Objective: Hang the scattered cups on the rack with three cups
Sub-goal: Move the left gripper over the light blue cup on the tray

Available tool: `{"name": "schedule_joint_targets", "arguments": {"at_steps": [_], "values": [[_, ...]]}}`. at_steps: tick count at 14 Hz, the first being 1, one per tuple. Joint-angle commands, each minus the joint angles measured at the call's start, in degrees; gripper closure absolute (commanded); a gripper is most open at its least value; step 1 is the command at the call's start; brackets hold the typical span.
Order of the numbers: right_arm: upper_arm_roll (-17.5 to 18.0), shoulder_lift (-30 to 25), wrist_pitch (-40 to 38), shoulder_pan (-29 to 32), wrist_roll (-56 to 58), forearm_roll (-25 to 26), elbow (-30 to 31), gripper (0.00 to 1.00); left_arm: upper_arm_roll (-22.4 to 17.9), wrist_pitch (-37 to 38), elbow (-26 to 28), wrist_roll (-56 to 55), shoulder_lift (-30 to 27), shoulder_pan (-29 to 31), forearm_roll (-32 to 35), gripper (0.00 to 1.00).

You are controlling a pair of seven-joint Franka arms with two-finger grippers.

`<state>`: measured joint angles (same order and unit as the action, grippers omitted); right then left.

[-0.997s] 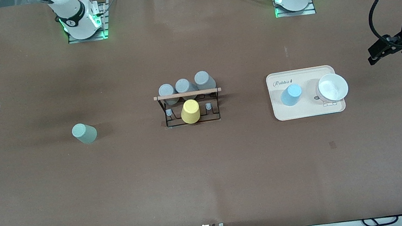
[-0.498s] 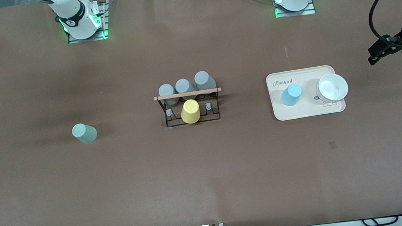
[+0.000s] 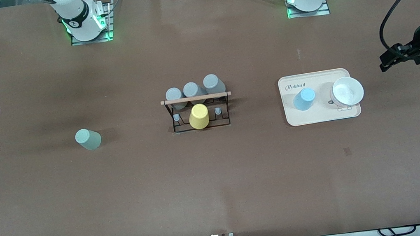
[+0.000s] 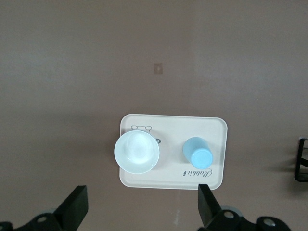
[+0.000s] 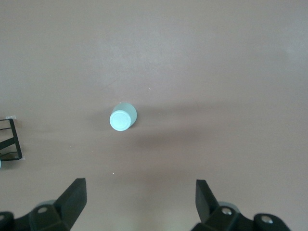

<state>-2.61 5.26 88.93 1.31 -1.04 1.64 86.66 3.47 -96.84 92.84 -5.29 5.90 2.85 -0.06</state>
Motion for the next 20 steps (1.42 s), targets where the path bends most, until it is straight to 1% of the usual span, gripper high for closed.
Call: {"name": "schedule_joint_targets", "arguments": {"at_steps": [1, 2, 3, 4, 7, 9, 11, 12, 15, 17, 18, 20], "values": [[-0.55, -0.96, -0.25, -0.52, 0.25, -0.59, 0.87, 0.0, 0.31, 0.16, -2.31, 0.54, 2.53, -0.57, 0.06, 0.0], [-0.55, -0.96, -0.25, -0.43, -0.62, -0.59, 0.87, 0.0, 0.31, 0.16, -2.23, 0.63, 3.41, -0.57, -0.64, 0.0], [-0.55, -1.04, -0.34, -0.52, -1.76, -0.59, 0.87, 0.0, 0.4, 0.42, -2.31, 0.55, 6.29, -1.53, -0.56, 0.0], [-0.55, -0.96, -0.34, -0.52, -2.21, -0.59, 0.87, 0.0, 0.4, 0.42, -2.31, 0.54, 7.62, -2.67, -0.38, 0.0], [-0.55, -0.87, -0.25, -0.52, -1.52, -0.41, 0.7, 0.0, 0.57, 0.51, -2.31, 0.55, 10.17, -3.9, -0.29, 0.0], [-0.47, -0.6, -0.16, -0.52, -0.64, -0.41, 0.61, 0.0, 0.84, 0.33, -1.44, 0.81, 13.59, -5.14, -0.64, 0.0], [-0.46, -0.6, -0.34, -0.61, -0.54, -0.5, 0.61, 0.0, 1.8, -1.67, -0.38, 1.77, 17.1, -6.1, -0.56, 0.0], [-0.46, -0.6, -0.51, -0.61, -0.46, -0.5, 0.61, 0.0, 1.89, -3.69, 1.62, 1.78, 17.39, -6.11, -0.73, 0.0], [-0.46, -0.78, -3.59, -0.61, -1.86, -0.59, 0.7, 0.0, 2.07, -13.17, 8.48, 1.34, 17.39, -7.07, -0.73, 0.0], [-0.46, -0.96, -3.77, -0.61, -1.86, -0.59, 0.7, 0.0, 3.99, -19.94, 13.48, 0.64, 17.48, -6.9, -0.82, 0.0], [-0.46, -0.96, -3.77, -0.61, -1.86, -0.59, 0.79, 0.0, 4.26, -22.15, 15.51, -0.24, 17.48, -6.98, -0.82, 0.0], [-0.46, -0.96, -3.85, -0.52, -1.86, -0.59, 0.79, 0.0, 5.49, -22.61, 17.54, -2.43, 17.48, -6.98, -0.82, 0.0]]}}
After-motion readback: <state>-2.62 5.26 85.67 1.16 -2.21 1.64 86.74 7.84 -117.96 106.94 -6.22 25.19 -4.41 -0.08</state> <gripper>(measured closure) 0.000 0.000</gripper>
